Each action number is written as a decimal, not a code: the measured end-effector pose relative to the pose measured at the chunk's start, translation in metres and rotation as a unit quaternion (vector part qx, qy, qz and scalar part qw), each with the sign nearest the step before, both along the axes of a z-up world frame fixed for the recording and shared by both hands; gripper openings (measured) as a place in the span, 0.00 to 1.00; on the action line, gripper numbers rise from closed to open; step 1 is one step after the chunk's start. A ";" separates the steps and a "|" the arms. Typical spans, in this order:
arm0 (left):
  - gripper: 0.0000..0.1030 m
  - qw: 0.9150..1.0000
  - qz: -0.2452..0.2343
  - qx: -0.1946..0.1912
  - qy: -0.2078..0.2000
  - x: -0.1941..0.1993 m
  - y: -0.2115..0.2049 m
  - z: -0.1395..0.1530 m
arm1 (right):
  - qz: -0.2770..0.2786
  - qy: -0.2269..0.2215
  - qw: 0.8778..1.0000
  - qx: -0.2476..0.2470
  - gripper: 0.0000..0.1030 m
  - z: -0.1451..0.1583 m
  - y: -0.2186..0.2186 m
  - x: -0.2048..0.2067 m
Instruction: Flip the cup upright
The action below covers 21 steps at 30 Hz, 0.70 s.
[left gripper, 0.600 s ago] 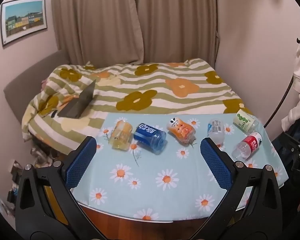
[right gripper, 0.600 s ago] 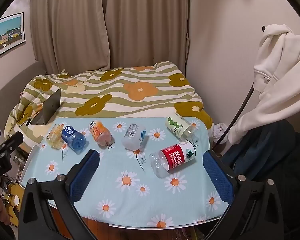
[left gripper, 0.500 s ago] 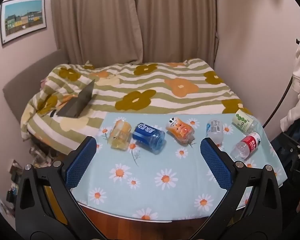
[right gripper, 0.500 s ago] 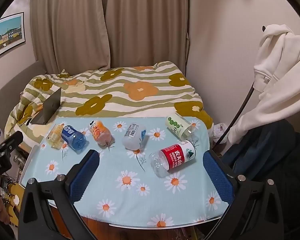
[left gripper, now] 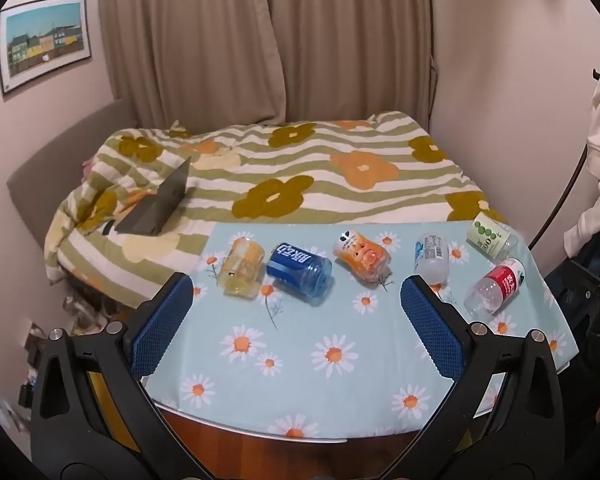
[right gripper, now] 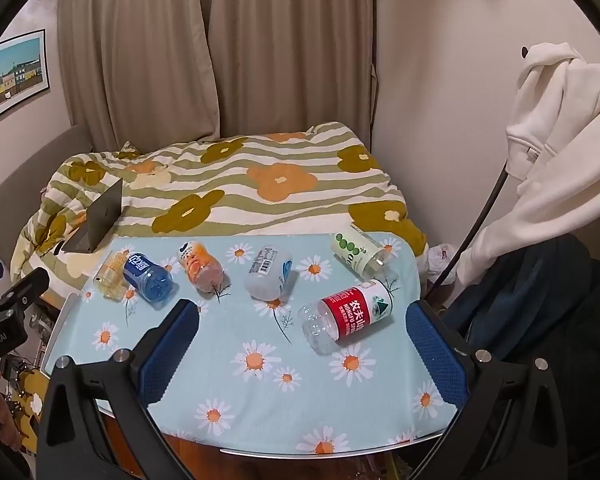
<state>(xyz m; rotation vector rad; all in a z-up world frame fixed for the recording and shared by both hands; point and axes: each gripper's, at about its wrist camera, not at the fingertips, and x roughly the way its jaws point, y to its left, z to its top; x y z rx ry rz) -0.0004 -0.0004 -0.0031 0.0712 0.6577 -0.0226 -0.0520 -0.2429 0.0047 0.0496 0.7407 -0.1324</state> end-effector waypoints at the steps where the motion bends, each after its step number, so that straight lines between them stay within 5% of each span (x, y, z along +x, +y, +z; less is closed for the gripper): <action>1: 1.00 1.000 0.000 0.000 0.000 0.000 0.000 0.000 | 0.000 0.000 1.000 0.001 1.00 0.000 -0.001 0.000; 21: 1.00 1.000 0.002 0.014 0.002 -0.002 0.002 0.001 | 0.005 0.000 1.000 0.005 1.00 0.001 0.002 0.001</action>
